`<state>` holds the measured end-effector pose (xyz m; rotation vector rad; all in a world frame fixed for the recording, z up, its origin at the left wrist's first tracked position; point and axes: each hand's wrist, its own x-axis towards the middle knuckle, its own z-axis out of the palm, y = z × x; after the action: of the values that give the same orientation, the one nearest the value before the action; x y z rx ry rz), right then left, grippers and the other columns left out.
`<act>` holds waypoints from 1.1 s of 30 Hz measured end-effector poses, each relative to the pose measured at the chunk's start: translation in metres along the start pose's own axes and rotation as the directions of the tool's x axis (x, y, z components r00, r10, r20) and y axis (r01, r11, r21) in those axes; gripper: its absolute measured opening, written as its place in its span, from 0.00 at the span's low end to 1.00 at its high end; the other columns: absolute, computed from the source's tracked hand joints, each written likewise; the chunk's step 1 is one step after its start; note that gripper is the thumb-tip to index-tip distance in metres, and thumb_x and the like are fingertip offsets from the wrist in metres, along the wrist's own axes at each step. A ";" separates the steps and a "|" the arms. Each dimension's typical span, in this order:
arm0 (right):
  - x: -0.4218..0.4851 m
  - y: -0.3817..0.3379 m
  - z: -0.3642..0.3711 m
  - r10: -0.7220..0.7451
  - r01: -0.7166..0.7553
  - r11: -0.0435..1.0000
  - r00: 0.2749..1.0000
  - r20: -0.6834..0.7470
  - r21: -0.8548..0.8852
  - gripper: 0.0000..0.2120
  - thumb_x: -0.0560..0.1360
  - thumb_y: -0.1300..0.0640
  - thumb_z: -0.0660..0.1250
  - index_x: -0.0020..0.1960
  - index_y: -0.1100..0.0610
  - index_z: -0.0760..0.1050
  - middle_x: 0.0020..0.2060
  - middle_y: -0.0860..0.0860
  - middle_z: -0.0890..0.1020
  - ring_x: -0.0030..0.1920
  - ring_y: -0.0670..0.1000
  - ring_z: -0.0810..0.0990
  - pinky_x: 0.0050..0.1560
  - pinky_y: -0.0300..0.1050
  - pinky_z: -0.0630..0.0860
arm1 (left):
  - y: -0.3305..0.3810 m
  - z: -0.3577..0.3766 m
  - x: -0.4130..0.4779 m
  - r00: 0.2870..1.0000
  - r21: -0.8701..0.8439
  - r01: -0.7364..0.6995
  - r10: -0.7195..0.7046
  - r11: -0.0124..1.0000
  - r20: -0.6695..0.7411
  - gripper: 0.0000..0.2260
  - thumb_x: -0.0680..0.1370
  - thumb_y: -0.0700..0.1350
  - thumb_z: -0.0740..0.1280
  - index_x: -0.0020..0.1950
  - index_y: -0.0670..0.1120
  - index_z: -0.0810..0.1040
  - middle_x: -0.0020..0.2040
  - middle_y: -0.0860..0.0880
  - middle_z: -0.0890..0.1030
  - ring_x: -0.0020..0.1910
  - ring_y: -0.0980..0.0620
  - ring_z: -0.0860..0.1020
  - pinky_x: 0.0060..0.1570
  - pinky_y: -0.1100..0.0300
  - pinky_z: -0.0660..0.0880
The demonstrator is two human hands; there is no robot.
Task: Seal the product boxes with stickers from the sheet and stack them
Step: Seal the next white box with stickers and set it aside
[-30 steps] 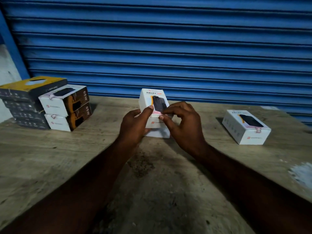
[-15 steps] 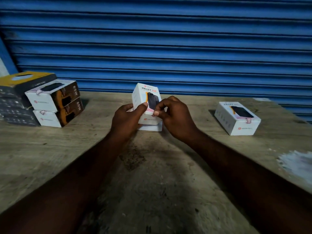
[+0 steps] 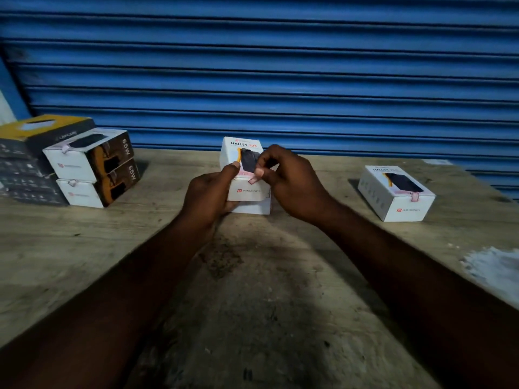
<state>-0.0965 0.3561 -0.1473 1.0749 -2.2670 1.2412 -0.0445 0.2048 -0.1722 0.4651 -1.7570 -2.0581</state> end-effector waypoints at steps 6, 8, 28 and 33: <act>-0.003 -0.001 -0.003 -0.049 0.049 0.990 0.999 0.007 -0.129 0.08 0.71 0.59 0.75 0.49 0.55 0.83 0.44 0.48 0.81 0.36 0.36 0.73 0.43 0.34 0.67 | -0.001 -0.001 0.000 1.000 -0.007 -0.004 0.004 1.000 0.009 0.13 0.76 0.52 0.72 0.52 0.43 0.84 0.48 0.42 0.86 0.48 0.49 0.85 0.50 0.52 0.82; -0.002 -0.001 -0.002 -0.074 0.065 0.988 0.996 -0.056 -0.137 0.03 0.70 0.58 0.75 0.44 0.54 0.84 0.42 0.49 0.82 0.36 0.37 0.72 0.42 0.37 0.70 | -0.001 0.000 0.000 1.000 -0.009 -0.012 0.012 1.000 0.011 0.11 0.76 0.53 0.72 0.49 0.45 0.84 0.47 0.43 0.86 0.48 0.49 0.85 0.51 0.52 0.82; -0.020 -0.033 0.001 -0.315 0.254 0.746 0.949 0.011 -0.615 0.19 0.64 0.68 0.74 0.53 0.60 0.78 0.46 0.57 0.81 0.32 0.59 0.81 0.30 0.39 0.62 | 0.005 -0.005 0.003 0.963 0.241 -0.158 0.204 0.958 -0.178 0.40 0.58 0.75 0.69 0.59 0.48 0.82 0.52 0.48 0.85 0.48 0.52 0.85 0.46 0.51 0.84; -0.018 -0.043 0.000 -0.253 0.199 0.798 0.967 -0.016 -0.569 0.11 0.73 0.61 0.67 0.55 0.55 0.75 0.48 0.52 0.80 0.41 0.57 0.80 0.34 0.43 0.65 | 0.012 -0.018 0.009 0.963 0.118 -0.062 0.091 0.991 -0.253 0.27 0.63 0.69 0.71 0.48 0.47 0.86 0.43 0.47 0.87 0.41 0.48 0.86 0.49 0.46 0.83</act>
<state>-0.0521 0.3498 -0.1342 0.9874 -2.1425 0.4518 -0.0424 0.1835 -0.1630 0.6556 -1.7066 -1.7653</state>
